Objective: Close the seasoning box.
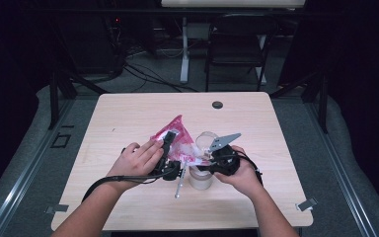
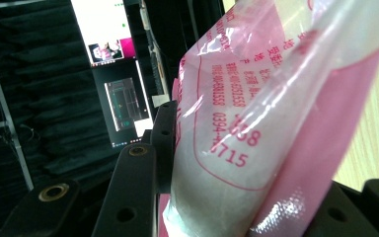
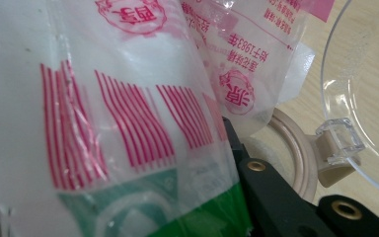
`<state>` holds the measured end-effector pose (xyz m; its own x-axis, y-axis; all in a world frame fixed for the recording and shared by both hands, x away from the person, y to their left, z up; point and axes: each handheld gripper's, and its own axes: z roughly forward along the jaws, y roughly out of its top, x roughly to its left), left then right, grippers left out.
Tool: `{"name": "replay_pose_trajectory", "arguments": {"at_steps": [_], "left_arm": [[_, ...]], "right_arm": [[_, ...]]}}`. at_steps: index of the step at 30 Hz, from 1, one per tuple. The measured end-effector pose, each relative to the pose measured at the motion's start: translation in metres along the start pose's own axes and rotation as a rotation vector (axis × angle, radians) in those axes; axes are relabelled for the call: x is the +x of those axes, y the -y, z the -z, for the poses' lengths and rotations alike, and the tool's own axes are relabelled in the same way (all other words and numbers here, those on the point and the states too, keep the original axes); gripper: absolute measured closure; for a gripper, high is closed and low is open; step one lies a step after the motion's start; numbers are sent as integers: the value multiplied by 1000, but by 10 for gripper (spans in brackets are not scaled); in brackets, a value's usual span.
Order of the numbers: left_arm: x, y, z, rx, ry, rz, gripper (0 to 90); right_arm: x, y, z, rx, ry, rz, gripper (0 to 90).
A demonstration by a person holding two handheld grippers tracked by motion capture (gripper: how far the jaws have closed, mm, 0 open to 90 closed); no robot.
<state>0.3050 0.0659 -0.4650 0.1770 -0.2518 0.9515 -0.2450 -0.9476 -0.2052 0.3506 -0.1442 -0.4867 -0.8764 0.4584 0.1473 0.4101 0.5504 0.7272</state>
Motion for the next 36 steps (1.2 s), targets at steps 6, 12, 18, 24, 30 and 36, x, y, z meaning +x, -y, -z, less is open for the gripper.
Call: {"name": "replay_pose_trajectory", "arguments": {"at_steps": [6,12,18,24,30,36], "left_arm": [[0,3,0,8,19,-15,672],[-1,4,1,11,15,-15,665],[0,4,2,9,3,-32,659],[-1,5,2,15,17,-21,652],[-2,7,1,11,10,-16,644],[-4,9,1,20,26,4,638]], "right_arm": [[1,0,-2,-9,1,-5,900],[2,-1,-3,-2,1,2,900],[3,-1,-4,-9,2,-1,900],[3,-2,-4,-8,4,4,900],[3,-2,-6,-1,5,5,900],[4,-2,-8,-1,6,7,900]]}}
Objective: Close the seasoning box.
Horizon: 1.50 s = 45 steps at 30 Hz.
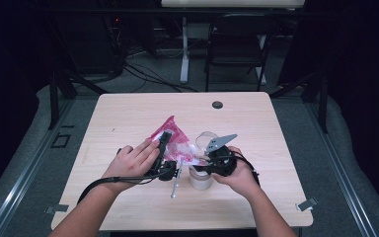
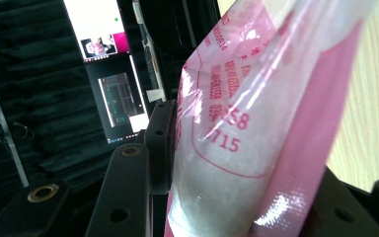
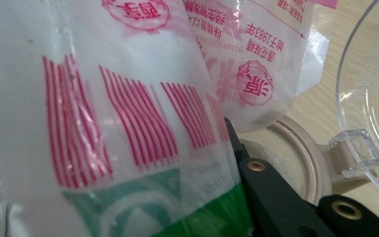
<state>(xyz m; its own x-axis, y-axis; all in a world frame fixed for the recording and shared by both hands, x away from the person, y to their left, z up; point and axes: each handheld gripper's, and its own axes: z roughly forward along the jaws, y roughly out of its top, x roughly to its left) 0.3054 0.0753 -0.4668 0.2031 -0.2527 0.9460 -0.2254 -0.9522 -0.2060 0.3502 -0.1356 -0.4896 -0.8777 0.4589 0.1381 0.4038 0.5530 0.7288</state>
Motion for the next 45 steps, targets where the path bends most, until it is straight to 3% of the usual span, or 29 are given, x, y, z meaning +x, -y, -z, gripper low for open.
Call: {"name": "replay_pose_trajectory", "arguments": {"at_steps": [9,11,19,20,31,37,39,41,42,45], "left_arm": [[0,1,0,5,5,-5,647],[-2,2,-1,1,6,26,651],[-9,4,-5,20,43,75,692],[-11,4,-6,20,54,98,693],[-16,8,-8,30,66,143,678],[-21,9,-8,41,86,188,676],[-24,11,-9,41,100,226,676],[-25,11,-9,40,99,238,677],[-27,11,-10,49,125,282,677],[-30,12,-11,53,143,312,678]], "right_arm": [[0,0,0,8,1,7,900],[1,-1,0,4,2,5,900],[3,-3,2,-5,15,12,900],[3,-3,3,-5,14,14,900],[3,-6,5,-36,-3,11,900],[5,-8,5,-41,-6,15,900],[5,-9,5,-40,-8,20,900],[6,-11,4,-44,-10,23,900],[6,-11,5,-45,-10,28,900],[6,-12,5,-48,-12,29,900]]}}
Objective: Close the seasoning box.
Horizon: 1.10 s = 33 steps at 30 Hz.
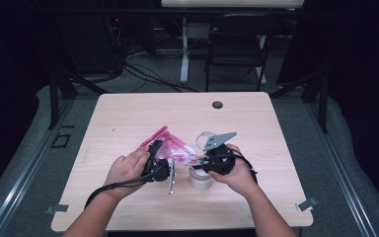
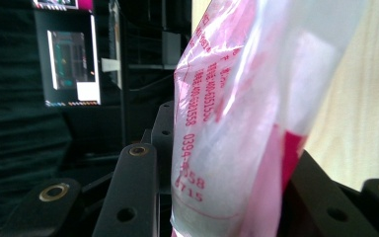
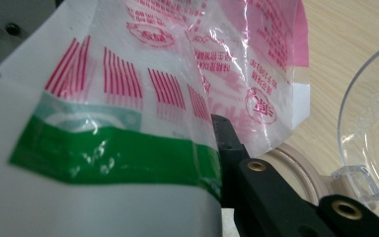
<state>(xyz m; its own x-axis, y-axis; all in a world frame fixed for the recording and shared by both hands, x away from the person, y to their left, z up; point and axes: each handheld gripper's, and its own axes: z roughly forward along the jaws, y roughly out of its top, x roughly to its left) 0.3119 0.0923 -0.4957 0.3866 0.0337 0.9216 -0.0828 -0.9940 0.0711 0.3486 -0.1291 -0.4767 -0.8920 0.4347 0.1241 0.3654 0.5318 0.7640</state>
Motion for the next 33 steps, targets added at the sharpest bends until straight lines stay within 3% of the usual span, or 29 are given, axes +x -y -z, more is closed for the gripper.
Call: {"name": "replay_pose_trajectory", "arguments": {"at_steps": [14,16,23,28,33], "left_arm": [[-10,3,-5,17,67,128,685],[-10,3,-5,17,67,131,686],[-16,6,-8,21,107,194,692],[-22,6,-12,20,124,211,692],[-27,7,-16,12,154,272,699]], "right_arm": [[1,-2,-2,-11,-3,0,900],[1,-2,-2,-6,-4,2,900],[2,-4,-3,-5,3,5,900],[3,-4,-5,0,4,6,900],[5,-5,-7,9,8,16,900]]}}
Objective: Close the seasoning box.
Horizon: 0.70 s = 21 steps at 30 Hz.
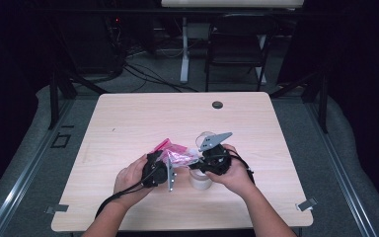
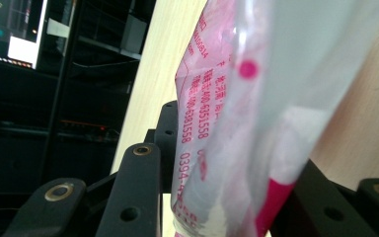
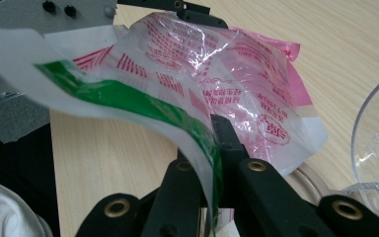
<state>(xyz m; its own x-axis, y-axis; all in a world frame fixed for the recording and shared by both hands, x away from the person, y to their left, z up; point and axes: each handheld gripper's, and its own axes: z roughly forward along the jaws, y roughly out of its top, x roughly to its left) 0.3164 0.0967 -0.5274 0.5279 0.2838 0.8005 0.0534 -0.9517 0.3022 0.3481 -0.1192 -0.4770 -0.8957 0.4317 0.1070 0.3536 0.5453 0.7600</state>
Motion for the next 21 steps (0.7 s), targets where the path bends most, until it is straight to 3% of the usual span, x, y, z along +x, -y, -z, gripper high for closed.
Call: {"name": "replay_pose_trajectory", "arguments": {"at_steps": [1,2,9,12,17,19,21], "left_arm": [[0,0,0,0,0,0,700],[-2,1,-1,-7,12,30,702],[-8,6,-4,-18,53,77,727],[-12,9,-8,-42,89,133,741],[-15,13,-11,-50,120,178,754],[-17,15,-13,-67,146,225,757],[-17,16,-14,-64,154,228,759]], "right_arm": [[0,0,0,0,0,0,900],[0,0,-1,-6,0,-3,900],[2,-2,-2,1,0,1,900],[4,-2,-4,5,2,4,899],[5,-2,-6,2,9,1,878],[4,-2,-6,-1,4,-5,864],[4,-1,-5,0,3,-7,856]]}}
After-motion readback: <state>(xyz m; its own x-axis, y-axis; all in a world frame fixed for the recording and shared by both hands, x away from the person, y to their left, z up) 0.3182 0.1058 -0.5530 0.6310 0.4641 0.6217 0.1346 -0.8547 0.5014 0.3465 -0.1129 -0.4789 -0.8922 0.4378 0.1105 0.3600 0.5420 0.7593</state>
